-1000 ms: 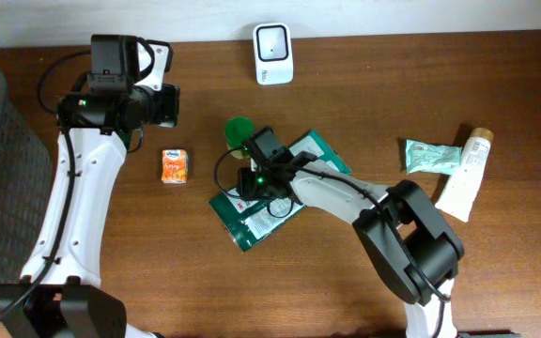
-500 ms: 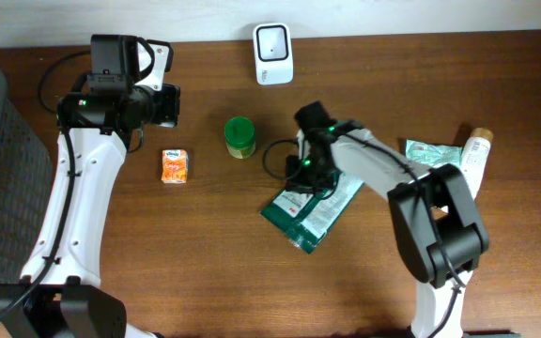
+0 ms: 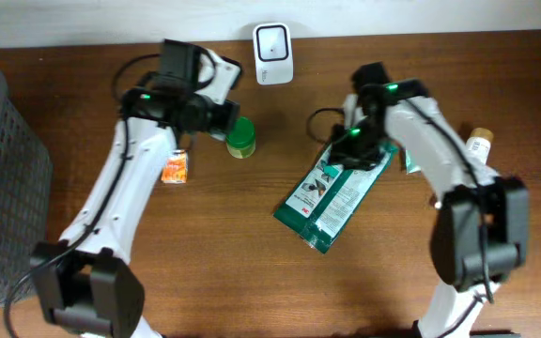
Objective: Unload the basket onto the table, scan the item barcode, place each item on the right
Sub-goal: 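Bring the left gripper in and grip the large pack beside the right gripper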
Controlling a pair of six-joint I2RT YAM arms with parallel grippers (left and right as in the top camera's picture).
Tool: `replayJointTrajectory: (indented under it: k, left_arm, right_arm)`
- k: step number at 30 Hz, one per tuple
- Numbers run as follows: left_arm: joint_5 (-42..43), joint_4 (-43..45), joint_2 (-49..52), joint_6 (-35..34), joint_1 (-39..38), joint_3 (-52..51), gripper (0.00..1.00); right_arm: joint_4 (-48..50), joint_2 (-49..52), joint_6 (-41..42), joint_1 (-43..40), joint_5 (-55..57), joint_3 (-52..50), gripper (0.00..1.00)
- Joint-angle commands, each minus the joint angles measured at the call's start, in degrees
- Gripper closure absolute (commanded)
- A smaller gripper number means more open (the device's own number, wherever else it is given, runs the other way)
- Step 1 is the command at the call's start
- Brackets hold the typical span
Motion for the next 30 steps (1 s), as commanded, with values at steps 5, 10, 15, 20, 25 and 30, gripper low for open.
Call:
replayJointTrajectory:
  k: [5,10,15,20,25,30]
  left_arm:
    - [12.7,-2.2,8.4,10.6,-6.5,-0.2,1.00]
    - [19.8,-4.0,13.6,12.4,-10.5,-0.2,1.00]
    - [19.6,-2.3,17.9,10.9,-14.1,-0.2,1.00]
    - [18.4,1.2,20.0,3.1,-13.9,-0.2,1.00]
    - [17.7,5.1,22.1,-3.9,-13.9,-0.2,1.00]
    - [17.7,5.8,23.3,-7.7,-12.8,-0.2,1.00]
  right_arm:
    - [-1.8,-1.6,3.6,-11.3,12.5,-3.6,0.84]
    - [-0.4,-1.5,3.7,-12.6,12.4,-7.6,0.84]
    - [3.0,-1.3,4.3,-12.5,11.8,-11.8,0.84]
    - [11.0,-1.3,4.3,-12.3,10.1,-17.7,0.84]
    - [19.2,-1.2,3.4,-10.1,10.1,-21.9,0.85]
    - [25.2,-1.2,2.6,-7.3,11.5,-23.0,0.88]
